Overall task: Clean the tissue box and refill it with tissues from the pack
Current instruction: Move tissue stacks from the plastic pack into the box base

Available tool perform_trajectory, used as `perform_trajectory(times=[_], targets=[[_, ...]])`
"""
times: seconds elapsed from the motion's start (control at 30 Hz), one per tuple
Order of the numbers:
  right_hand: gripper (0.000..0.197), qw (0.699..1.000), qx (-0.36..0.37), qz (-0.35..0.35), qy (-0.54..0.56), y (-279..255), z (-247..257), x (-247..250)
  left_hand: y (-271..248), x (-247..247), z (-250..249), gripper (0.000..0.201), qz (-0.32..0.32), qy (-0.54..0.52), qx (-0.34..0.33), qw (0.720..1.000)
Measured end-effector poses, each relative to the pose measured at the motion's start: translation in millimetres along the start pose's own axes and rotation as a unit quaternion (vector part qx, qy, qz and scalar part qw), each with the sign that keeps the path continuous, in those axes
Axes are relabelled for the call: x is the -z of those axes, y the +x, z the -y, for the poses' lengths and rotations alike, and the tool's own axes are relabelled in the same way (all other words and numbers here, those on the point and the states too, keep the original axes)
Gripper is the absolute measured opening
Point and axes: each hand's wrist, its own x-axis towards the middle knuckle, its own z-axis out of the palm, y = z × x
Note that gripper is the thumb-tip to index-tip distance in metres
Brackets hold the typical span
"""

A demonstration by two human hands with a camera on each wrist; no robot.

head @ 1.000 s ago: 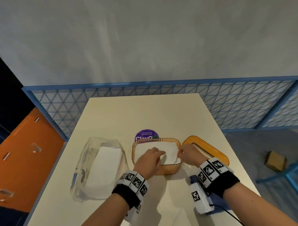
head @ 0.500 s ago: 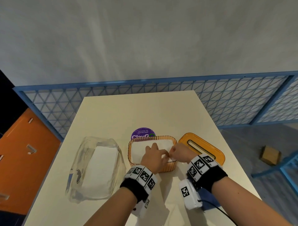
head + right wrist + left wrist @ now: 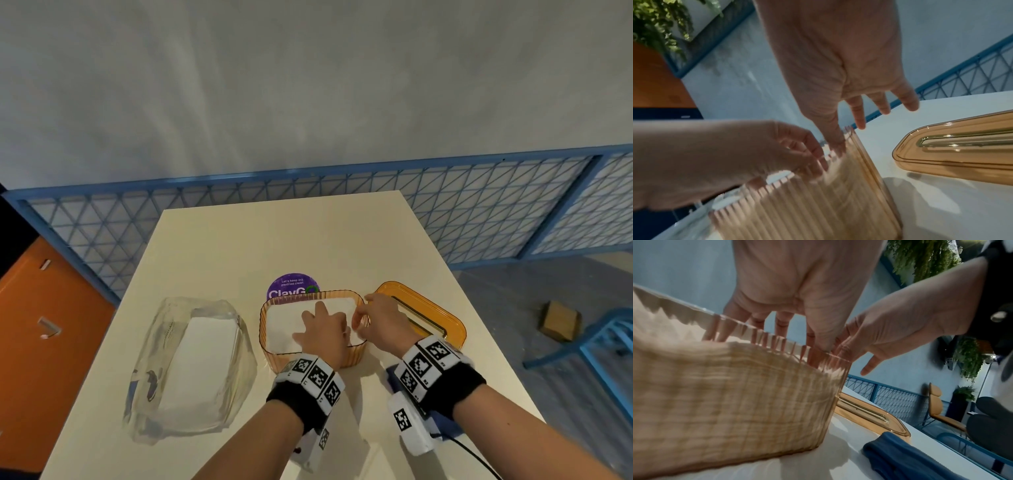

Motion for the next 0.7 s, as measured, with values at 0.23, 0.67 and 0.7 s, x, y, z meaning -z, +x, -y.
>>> perform_trajectory(times=[0.23,0.67,0.7], targets=[[0.013,0.977,0.151,-0.020,-0.150,-4,8,0,0,0,8,0.017,-0.021,0.006,-0.021,1.000],[0.013,0.974,0.182,0.065,-0.116,5,6,17,2,3,26,0.022,-0.056,0.021,-0.043,0.997],[0.013,0.972,0.188,0.065,-0.123,5,6,16,1,3,26,0.022,-0.055,0.020,-0.044,0.997]])
